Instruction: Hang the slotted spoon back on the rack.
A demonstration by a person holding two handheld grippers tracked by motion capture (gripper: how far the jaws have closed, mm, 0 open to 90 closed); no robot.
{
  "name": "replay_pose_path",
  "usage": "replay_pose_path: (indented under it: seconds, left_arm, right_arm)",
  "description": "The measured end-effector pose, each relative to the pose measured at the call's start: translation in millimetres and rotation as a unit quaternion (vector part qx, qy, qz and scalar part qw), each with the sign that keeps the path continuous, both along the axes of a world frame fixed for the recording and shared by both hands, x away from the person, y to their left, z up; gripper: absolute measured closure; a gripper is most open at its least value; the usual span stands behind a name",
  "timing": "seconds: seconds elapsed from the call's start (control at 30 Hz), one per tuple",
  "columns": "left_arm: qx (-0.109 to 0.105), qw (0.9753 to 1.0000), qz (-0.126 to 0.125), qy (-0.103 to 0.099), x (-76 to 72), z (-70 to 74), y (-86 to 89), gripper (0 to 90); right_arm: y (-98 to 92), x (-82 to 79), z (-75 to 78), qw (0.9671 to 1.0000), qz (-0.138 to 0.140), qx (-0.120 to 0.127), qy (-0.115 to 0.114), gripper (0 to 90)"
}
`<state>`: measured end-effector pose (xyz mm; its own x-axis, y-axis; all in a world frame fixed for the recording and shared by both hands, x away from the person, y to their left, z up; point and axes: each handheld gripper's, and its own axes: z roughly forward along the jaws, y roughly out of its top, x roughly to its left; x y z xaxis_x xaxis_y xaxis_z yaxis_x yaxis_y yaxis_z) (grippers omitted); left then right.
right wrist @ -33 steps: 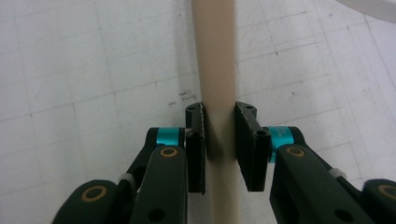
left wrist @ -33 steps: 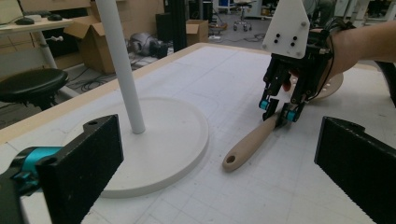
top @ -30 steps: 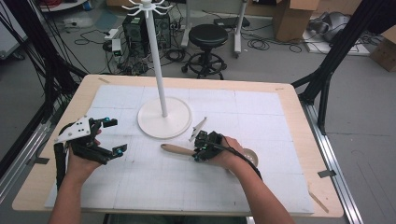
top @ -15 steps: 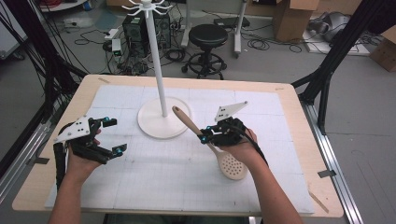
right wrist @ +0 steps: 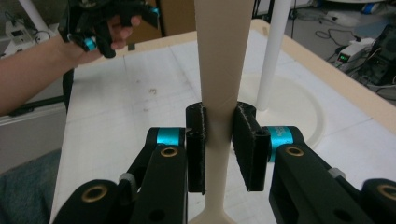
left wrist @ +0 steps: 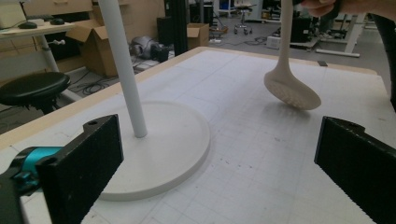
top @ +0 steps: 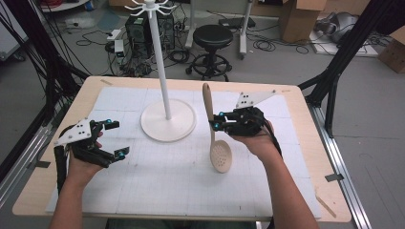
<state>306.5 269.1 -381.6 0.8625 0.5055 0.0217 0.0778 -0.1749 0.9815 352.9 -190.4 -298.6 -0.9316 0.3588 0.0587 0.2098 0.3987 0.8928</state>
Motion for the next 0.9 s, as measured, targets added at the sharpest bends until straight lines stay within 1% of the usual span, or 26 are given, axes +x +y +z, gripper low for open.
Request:
replay_pose_path:
  seconds: [0.13, 0.27, 0.37, 0.57, 0.63, 0.67, 0.7, 0.9]
  left_arm:
    - [0.001, 1.0, 0.0, -0.002, 0.2, 0.5, -0.1, 1.7]
    - [-0.002, 1.0, -0.001, -0.001, 0.6, 0.7, 0.0, 1.7]
    - [0.001, 1.0, -0.001, 0.0, 0.7, 0.5, -0.3, 1.7]
    - [0.0, 1.0, -0.004, -0.001, 1.1, 0.2, -1.4, 1.7]
    - [-0.001, 1.0, -0.002, -0.001, 1.2, 0.2, -1.1, 1.7]
    - [-0.002, 1.0, -0.002, 0.0, 1.2, 0.3, -1.0, 1.7]
    - [-0.002, 1.0, -0.003, 0.0, 1.2, 0.3, -0.9, 1.7]
    - [-0.002, 1.0, -0.003, -0.001, 0.4, 0.8, -0.5, 1.7]
  right_arm:
    - [1.4, 5.2, 14.8, 1.0, -0.001, 0.002, -0.009, 75.9]
    - [4.8, 11.8, 28.9, 0.9999, 0.002, -0.004, -0.014, 76.0]
    - [6.5, 18.6, 41.5, 0.9998, 0.002, -0.006, -0.021, 75.9]
    - [9.9, 30.0, 63.4, 0.9996, 0.003, -0.01, -0.027, 75.9]
    - [12.3, 33.5, 70.4, 0.9995, 0.008, -0.009, -0.029, 75.9]
    - [13.5, 35.7, 73.4, 0.9993, 0.011, -0.009, -0.034, 75.9]
    - [14.9, 37.2, 76.4, 0.9994, 0.012, -0.01, -0.031, 75.9]
    - [22.0, 48.3, 88.8, 0.9991, 0.016, -0.021, -0.033, 75.9]
